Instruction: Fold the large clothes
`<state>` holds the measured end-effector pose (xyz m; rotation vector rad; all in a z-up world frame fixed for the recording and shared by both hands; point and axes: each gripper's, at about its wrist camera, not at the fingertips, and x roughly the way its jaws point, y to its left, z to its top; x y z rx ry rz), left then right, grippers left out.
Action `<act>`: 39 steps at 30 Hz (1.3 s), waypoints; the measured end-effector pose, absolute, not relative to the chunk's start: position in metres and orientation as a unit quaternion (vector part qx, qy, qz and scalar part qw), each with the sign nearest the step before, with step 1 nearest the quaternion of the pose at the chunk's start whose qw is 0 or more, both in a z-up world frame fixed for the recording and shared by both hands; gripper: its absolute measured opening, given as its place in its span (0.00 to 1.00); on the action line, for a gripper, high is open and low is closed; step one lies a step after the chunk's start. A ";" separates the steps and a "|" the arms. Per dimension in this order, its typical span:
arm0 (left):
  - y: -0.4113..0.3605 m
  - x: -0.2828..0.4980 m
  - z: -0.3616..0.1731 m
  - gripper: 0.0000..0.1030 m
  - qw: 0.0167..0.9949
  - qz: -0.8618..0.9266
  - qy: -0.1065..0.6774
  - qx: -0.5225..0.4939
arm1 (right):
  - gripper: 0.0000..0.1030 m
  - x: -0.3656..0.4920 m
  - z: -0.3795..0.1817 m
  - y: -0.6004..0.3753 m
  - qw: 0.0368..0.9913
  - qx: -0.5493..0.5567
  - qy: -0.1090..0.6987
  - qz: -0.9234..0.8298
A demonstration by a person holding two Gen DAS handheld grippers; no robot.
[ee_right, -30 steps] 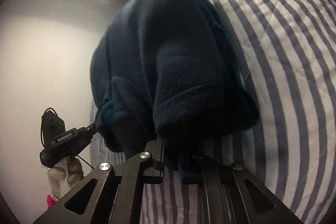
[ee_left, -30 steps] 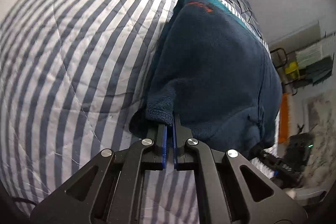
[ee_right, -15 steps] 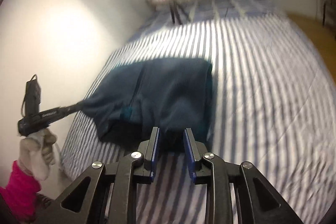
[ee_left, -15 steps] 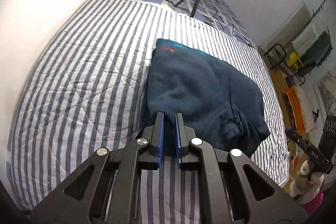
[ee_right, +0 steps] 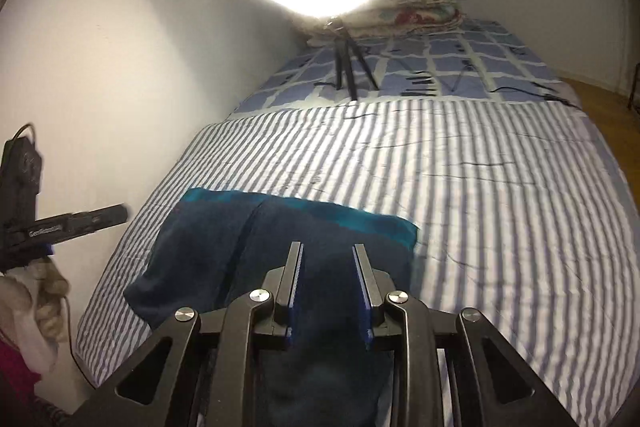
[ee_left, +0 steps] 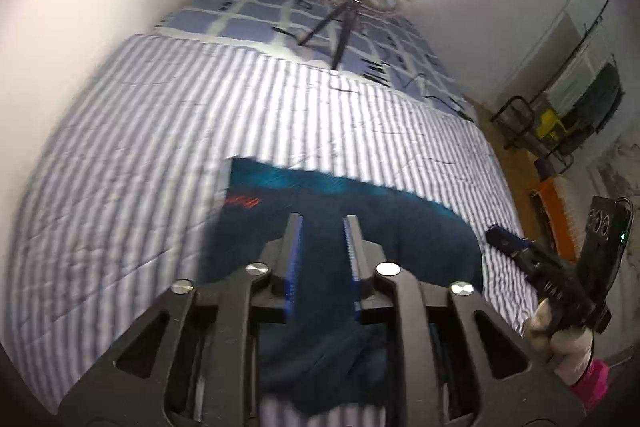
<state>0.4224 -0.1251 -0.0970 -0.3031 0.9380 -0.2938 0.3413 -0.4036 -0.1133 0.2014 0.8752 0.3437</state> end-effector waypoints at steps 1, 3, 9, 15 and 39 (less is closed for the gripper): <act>-0.131 0.429 -0.102 0.23 0.870 -0.141 0.451 -0.140 | 0.24 0.344 -0.116 -0.400 0.886 0.089 0.424 0.168; -0.141 0.444 -0.122 0.23 0.867 -0.133 0.465 -0.118 | 0.24 0.353 -0.125 -0.388 0.880 0.067 0.435 0.177; -0.131 0.463 -0.195 0.23 0.847 -0.133 0.503 -0.106 | 0.21 0.370 -0.171 -0.380 0.865 0.021 0.469 0.173; -0.130 0.456 -0.192 0.21 0.858 -0.133 0.484 -0.104 | 0.21 0.378 -0.185 -0.387 0.861 0.045 0.480 0.165; -0.183 0.339 -0.184 0.23 0.867 -0.161 0.470 0.040 | 0.28 0.271 -0.181 -0.381 0.841 0.032 0.499 0.206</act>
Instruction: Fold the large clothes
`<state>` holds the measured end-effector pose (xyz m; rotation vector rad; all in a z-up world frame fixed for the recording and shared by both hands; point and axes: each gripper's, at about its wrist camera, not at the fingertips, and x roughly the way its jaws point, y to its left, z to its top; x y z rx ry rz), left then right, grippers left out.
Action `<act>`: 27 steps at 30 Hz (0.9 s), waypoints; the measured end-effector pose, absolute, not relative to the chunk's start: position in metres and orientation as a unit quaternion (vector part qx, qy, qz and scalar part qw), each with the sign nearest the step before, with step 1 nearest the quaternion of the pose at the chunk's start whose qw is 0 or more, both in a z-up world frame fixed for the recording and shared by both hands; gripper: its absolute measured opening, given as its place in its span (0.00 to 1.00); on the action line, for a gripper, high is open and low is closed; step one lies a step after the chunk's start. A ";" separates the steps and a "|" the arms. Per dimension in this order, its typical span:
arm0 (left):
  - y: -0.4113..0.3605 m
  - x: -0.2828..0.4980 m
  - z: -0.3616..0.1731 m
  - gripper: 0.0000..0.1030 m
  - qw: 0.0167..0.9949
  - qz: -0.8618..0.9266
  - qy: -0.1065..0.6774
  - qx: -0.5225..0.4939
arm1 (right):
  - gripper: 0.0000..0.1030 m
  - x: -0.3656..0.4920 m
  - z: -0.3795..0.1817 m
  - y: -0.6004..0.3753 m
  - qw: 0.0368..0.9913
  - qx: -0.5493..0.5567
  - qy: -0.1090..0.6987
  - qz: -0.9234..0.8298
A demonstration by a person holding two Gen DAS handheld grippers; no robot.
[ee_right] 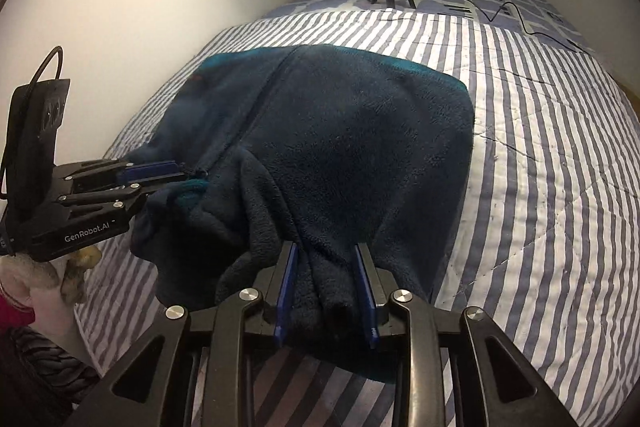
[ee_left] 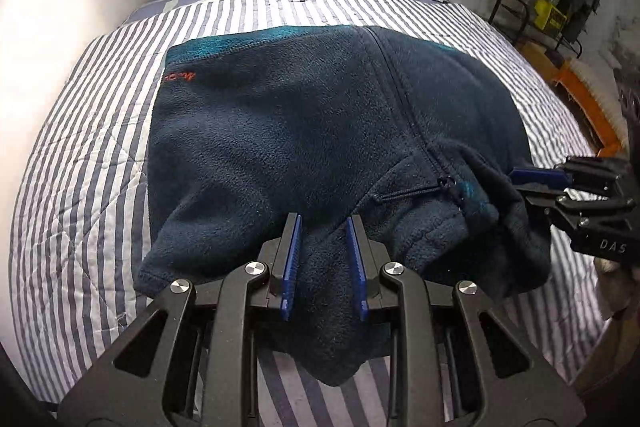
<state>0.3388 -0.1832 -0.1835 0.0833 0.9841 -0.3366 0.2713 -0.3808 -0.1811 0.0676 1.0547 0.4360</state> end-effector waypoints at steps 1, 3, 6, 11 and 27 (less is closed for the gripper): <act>-0.184 0.338 -0.184 0.23 0.868 -0.160 0.468 0.043 | 0.28 0.271 -0.182 -0.382 0.841 0.035 0.499 0.207; -0.186 0.335 -0.186 0.23 0.870 -0.160 0.463 0.050 | 0.28 0.272 -0.184 -0.384 0.840 0.041 0.500 0.209; -0.187 0.335 -0.187 0.23 0.871 -0.161 0.460 0.055 | 0.28 0.275 -0.185 -0.383 0.838 0.044 0.501 0.211; -0.187 0.333 -0.188 0.23 0.873 -0.161 0.456 0.058 | 0.28 0.277 -0.189 -0.383 0.839 0.047 0.499 0.212; -0.060 0.375 -0.138 0.79 0.862 -0.177 0.443 -0.169 | 0.91 0.276 -0.150 -0.456 0.869 0.167 0.413 0.215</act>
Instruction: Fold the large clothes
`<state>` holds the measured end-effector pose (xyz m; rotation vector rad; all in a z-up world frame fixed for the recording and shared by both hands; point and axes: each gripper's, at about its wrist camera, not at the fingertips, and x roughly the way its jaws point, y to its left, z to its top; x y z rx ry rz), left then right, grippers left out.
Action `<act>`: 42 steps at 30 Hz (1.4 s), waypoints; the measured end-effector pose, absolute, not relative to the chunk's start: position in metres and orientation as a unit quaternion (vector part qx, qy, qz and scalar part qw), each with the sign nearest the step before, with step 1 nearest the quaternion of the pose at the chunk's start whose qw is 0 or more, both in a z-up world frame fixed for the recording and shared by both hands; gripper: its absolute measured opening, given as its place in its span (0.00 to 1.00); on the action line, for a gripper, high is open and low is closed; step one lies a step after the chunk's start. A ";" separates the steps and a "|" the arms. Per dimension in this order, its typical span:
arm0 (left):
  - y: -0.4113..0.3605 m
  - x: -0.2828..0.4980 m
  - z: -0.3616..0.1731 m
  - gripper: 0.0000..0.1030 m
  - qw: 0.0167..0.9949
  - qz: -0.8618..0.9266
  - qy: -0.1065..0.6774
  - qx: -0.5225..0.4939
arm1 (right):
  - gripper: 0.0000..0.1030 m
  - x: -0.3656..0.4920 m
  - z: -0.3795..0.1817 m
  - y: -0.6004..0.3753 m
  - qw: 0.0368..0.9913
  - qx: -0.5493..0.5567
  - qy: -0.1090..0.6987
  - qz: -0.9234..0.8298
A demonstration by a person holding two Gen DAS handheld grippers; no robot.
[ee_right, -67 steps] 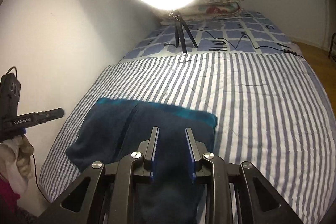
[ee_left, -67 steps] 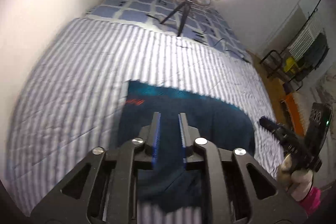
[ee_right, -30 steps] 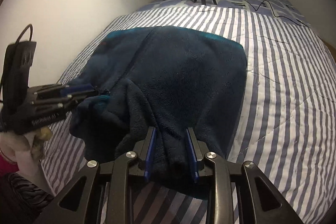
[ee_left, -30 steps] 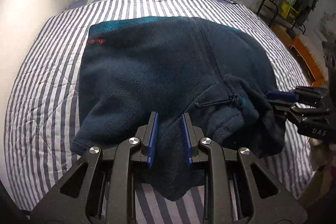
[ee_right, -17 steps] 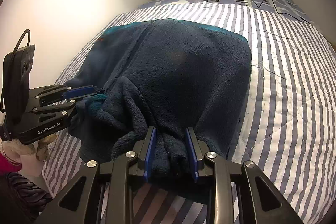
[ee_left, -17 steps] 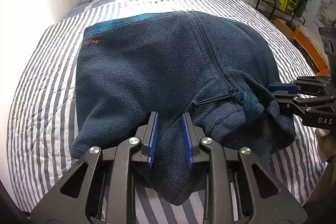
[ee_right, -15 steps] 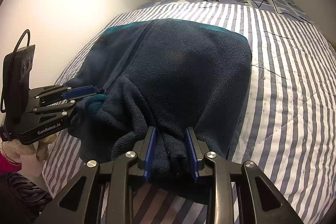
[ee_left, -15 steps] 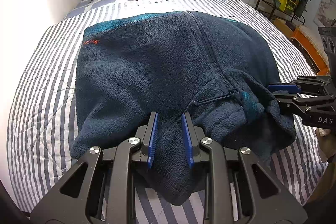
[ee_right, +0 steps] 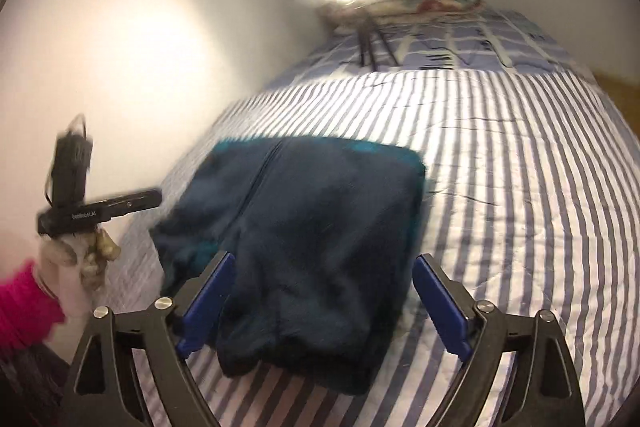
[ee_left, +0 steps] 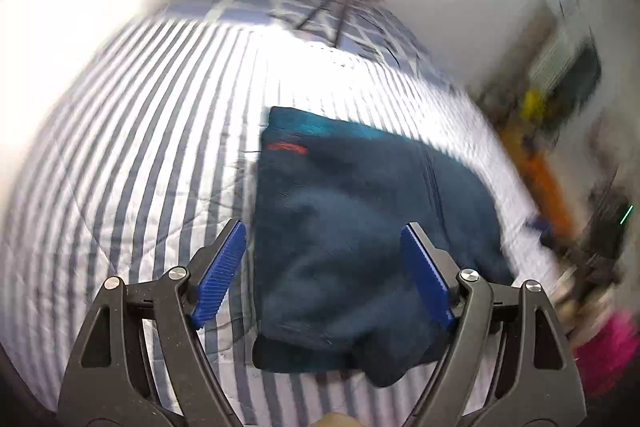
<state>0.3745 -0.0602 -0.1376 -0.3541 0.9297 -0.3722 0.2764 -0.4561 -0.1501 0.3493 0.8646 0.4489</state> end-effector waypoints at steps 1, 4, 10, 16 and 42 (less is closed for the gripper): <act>-0.045 0.384 -0.145 0.79 0.844 -0.182 0.456 -0.218 | 0.91 0.280 -0.156 -0.463 0.862 0.192 0.419 0.212; -0.022 0.402 -0.172 0.79 0.790 -0.203 0.486 -0.313 | 0.91 0.291 -0.181 -0.472 0.837 0.239 0.444 0.211; -0.011 0.416 -0.223 0.79 0.721 -0.217 0.529 -0.392 | 0.91 0.306 -0.220 -0.464 0.800 0.273 0.484 0.226; -0.011 0.421 -0.241 0.79 0.706 -0.222 0.535 -0.408 | 0.92 0.317 -0.237 -0.455 0.783 0.314 0.481 0.238; -0.113 0.409 -0.146 0.25 0.822 -0.204 0.488 -0.210 | 0.32 0.319 -0.151 -0.412 0.843 0.182 0.465 0.199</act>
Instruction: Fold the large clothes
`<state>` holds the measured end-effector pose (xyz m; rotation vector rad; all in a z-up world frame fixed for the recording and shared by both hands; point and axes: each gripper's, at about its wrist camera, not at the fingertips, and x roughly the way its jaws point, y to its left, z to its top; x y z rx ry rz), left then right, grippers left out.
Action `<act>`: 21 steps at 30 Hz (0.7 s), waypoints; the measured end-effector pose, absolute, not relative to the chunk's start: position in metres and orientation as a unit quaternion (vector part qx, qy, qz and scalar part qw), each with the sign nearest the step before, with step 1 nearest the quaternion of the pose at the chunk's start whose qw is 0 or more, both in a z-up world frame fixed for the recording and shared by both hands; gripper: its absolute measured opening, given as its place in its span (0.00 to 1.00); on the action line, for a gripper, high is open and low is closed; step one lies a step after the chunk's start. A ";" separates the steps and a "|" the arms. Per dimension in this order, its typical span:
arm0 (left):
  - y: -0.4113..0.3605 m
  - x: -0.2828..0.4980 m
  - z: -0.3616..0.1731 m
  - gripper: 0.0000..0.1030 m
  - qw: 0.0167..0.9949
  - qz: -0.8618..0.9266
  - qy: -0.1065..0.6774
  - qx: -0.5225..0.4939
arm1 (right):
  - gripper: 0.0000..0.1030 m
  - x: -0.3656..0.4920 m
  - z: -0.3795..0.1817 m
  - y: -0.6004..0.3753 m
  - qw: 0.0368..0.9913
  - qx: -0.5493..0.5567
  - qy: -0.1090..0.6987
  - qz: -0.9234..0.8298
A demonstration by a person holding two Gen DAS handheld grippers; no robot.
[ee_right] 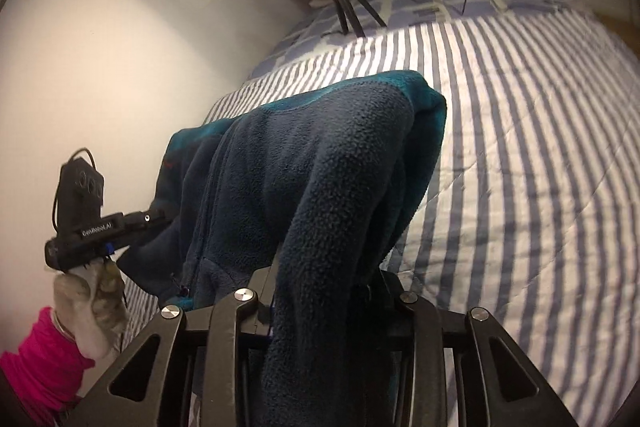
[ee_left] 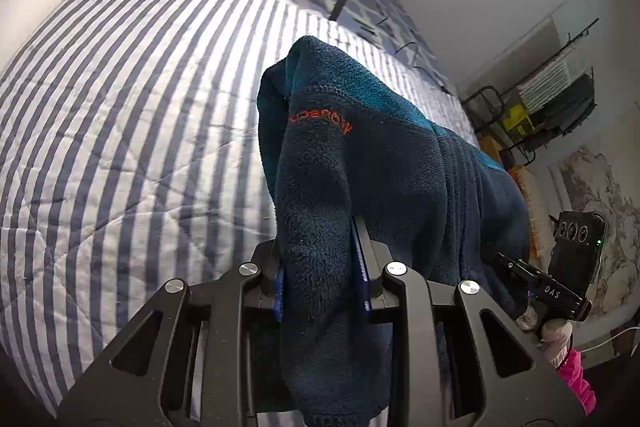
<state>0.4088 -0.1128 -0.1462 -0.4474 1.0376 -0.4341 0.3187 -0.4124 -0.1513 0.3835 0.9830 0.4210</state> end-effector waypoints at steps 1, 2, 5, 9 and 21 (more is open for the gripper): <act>-0.118 0.412 -0.143 0.24 0.823 -0.208 0.485 -0.209 | 0.32 0.317 -0.145 -0.418 0.846 0.178 0.463 0.196; -0.126 0.416 -0.138 0.24 0.823 -0.214 0.483 -0.208 | 0.31 0.316 -0.140 -0.421 0.848 0.175 0.462 0.193; -0.146 0.426 -0.129 0.24 0.825 -0.230 0.475 -0.201 | 0.31 0.315 -0.123 -0.438 0.858 0.155 0.456 0.177; -0.184 0.443 -0.121 0.24 0.821 -0.256 0.470 -0.198 | 0.31 0.315 -0.105 -0.463 0.871 0.129 0.450 0.150; -0.306 0.518 -0.109 0.24 0.818 -0.316 0.449 -0.174 | 0.31 0.368 -0.078 -0.564 0.896 0.086 0.432 0.055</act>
